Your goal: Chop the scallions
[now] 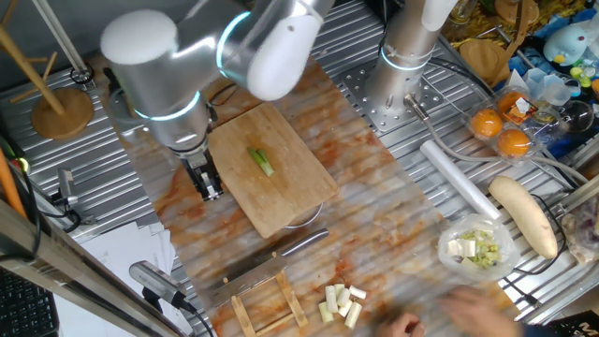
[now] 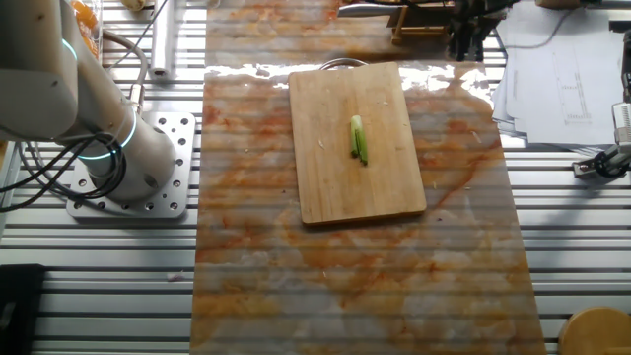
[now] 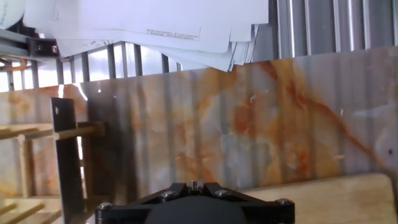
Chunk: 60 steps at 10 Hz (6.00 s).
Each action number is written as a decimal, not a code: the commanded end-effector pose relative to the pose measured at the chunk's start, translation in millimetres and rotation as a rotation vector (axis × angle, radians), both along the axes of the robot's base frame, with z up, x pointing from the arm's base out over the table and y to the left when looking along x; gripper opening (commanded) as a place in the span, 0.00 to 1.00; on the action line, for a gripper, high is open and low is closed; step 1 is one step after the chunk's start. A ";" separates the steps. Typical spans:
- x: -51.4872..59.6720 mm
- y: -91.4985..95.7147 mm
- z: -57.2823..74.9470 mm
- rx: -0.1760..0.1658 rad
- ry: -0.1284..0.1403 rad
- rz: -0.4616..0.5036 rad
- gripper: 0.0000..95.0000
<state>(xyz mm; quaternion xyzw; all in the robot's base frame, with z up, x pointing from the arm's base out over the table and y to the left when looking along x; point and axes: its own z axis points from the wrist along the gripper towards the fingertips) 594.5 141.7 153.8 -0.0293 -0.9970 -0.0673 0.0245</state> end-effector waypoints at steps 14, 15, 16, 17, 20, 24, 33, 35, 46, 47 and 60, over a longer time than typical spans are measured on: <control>-1.6 157.2 -40.9 0.029 -0.015 0.037 0.20; -1.9 158.8 -42.8 0.029 -0.016 0.038 0.20; -1.6 160.5 -47.1 0.025 -0.019 0.038 0.20; -1.2 160.6 -50.5 0.024 -0.020 0.039 0.20; -1.7 166.2 -59.6 0.029 -0.020 0.049 0.20; -3.9 169.2 -75.3 0.018 -0.028 0.070 0.20; -5.3 171.5 -105.2 0.016 -0.036 0.097 0.20; -5.7 172.1 -109.6 0.012 -0.037 0.100 0.20; -6.6 172.7 -117.9 0.005 -0.049 0.094 0.00; -6.6 172.7 -117.9 0.005 -0.051 0.094 0.00; -15.9 131.2 10.5 0.019 -0.003 0.093 0.00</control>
